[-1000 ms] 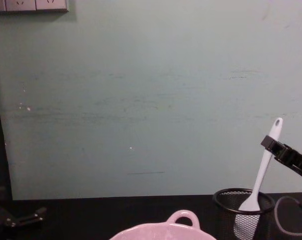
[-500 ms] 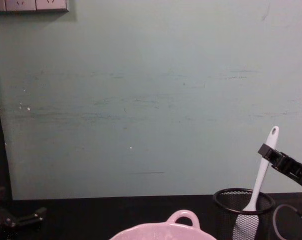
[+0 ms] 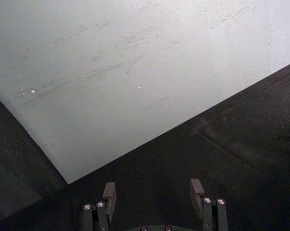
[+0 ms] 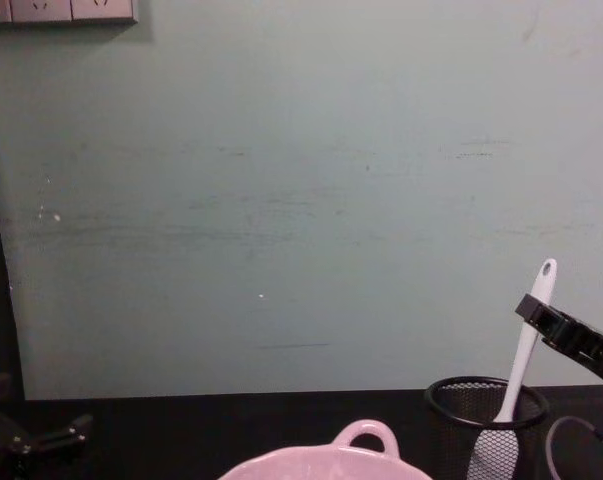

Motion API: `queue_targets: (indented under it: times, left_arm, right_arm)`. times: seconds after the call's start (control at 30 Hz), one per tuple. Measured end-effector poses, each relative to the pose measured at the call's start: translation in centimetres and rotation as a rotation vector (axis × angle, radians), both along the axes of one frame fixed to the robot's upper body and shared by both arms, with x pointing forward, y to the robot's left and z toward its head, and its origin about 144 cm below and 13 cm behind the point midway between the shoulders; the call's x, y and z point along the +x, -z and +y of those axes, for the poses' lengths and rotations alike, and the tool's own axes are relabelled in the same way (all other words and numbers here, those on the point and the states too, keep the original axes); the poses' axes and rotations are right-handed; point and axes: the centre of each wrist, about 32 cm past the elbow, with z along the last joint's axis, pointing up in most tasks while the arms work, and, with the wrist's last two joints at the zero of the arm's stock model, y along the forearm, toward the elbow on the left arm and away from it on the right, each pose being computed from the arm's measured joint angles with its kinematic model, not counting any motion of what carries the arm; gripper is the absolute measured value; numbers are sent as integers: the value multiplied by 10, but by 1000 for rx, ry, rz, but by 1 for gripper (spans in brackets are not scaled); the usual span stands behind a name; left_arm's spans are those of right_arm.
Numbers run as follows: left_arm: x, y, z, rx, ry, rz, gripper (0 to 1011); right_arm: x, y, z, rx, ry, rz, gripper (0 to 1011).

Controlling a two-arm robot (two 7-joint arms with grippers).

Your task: Use the one hand to pick up the spoon and stir the clear water in the bowl.

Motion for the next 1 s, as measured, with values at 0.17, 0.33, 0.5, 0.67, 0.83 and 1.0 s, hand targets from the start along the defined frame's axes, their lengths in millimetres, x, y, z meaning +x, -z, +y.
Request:
queue_targets:
  times: [0.17,0.33,0.5,0.67,0.83,1.0]
  left_arm:
    - [0,0,0,0,0,0,1011]
    - [0,0,0,0,0,0,1011]
    - [0,0,0,0,0,0,1011]
    - [0,0,0,0,0,0,1011]
    - [0,0,0,0,0,0,1011]
    - [0,0,0,0,0,0,1011]
  right_arm:
    - [0,0,0,1,0,1,111]
    - [0,0,0,1,0,2,121]
    - [0,0,0,2,0,3,233]
    - [0,0,0,3,-1,4,375]
    - [0,0,0,3,-1,4,536]
    - [0,-1,0,3,-1,4,703]
